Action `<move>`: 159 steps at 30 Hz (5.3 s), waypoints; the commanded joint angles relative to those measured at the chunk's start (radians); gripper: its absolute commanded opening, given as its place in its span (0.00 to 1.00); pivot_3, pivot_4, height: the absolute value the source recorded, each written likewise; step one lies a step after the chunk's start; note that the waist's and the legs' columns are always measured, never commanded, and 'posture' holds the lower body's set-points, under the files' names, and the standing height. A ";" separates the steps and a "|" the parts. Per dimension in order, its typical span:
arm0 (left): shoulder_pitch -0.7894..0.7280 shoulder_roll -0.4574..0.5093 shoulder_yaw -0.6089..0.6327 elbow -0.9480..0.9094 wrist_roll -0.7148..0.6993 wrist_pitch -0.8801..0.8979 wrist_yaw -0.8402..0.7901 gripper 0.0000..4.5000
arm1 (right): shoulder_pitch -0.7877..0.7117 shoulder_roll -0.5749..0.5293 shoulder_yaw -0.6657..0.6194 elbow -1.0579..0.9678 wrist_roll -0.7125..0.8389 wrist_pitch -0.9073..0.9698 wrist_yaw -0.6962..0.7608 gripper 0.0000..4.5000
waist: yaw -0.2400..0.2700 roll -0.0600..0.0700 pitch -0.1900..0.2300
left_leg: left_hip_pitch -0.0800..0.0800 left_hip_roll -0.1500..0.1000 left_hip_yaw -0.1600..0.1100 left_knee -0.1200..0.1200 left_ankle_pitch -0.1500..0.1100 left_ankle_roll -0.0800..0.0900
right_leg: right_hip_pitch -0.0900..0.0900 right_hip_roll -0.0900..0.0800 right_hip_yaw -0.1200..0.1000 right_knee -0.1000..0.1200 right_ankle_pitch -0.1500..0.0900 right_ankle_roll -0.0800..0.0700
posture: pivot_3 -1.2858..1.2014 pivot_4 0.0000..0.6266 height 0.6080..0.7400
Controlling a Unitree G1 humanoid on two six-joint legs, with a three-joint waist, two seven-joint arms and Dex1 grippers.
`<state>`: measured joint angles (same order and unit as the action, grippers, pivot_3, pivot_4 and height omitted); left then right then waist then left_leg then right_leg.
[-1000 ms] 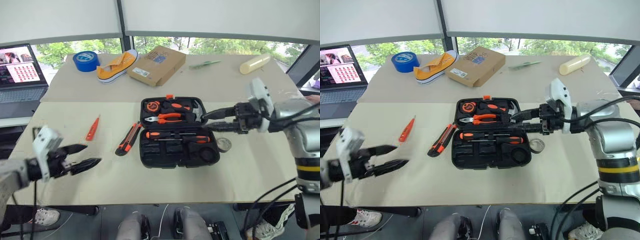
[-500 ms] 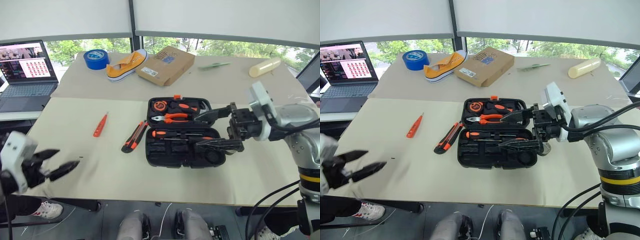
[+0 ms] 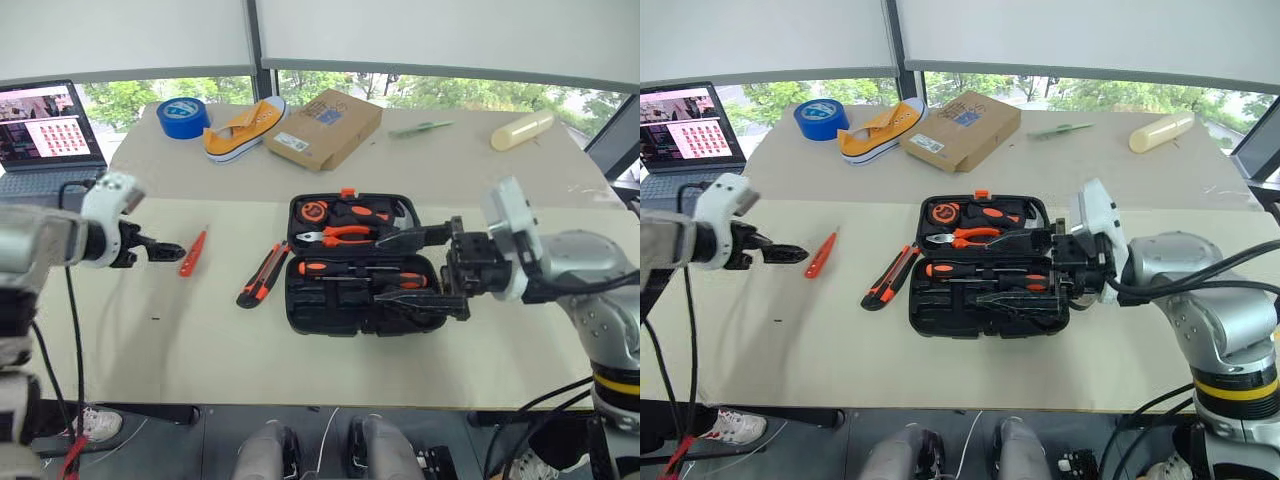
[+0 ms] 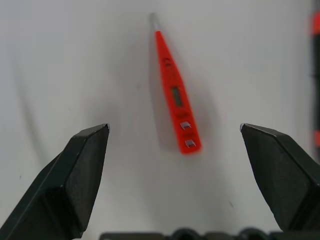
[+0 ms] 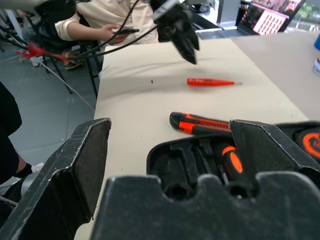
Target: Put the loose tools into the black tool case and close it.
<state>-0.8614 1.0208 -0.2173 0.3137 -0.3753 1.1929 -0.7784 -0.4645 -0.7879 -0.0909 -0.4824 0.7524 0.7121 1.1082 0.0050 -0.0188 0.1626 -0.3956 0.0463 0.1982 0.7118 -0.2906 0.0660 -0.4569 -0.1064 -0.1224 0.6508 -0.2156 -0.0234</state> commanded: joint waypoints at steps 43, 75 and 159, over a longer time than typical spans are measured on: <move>-0.229 -0.436 -0.271 -0.092 0.334 -0.568 -0.671 0.09 | 0.428 -0.144 -0.282 -0.190 0.089 0.016 -0.219 1.00 | 0.006 -0.007 0.002 | -0.008 0.002 -0.007 0.018 -0.002 0.006 | 0.000 -0.003 -0.001 0.008 -0.002 0.005 | 0.52 0.24 0.93; -0.258 -0.606 -0.438 0.108 0.511 -0.625 -0.652 0.09 | 0.478 -0.094 -0.294 -0.228 0.094 -0.003 -0.330 1.00 | 0.014 -0.007 0.002 | -0.009 0.001 -0.010 0.019 -0.003 0.008 | 0.001 -0.004 -0.001 0.008 -0.001 0.003 | 0.52 0.24 0.93; 0.851 -0.108 0.699 -0.776 -0.063 -0.312 -0.272 0.95 | 0.186 -0.150 -0.100 -0.012 0.097 -0.004 -0.111 1.00 | 0.008 -0.005 0.001 | -0.004 0.002 -0.010 0.016 -0.004 0.009 | 0.004 -0.007 0.000 0.005 -0.001 0.004 | 0.52 0.24 0.93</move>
<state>-0.0173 0.8962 0.4319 -0.4074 -0.4319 0.8794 -1.0655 -0.2582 -0.9262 -0.1901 -0.4953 0.8465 0.7281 0.9764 0.0126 -0.0239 0.1632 -0.3997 0.0486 0.1884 0.7282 -0.2947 0.0745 -0.4530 -0.1141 -0.1227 0.6558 -0.2161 -0.0195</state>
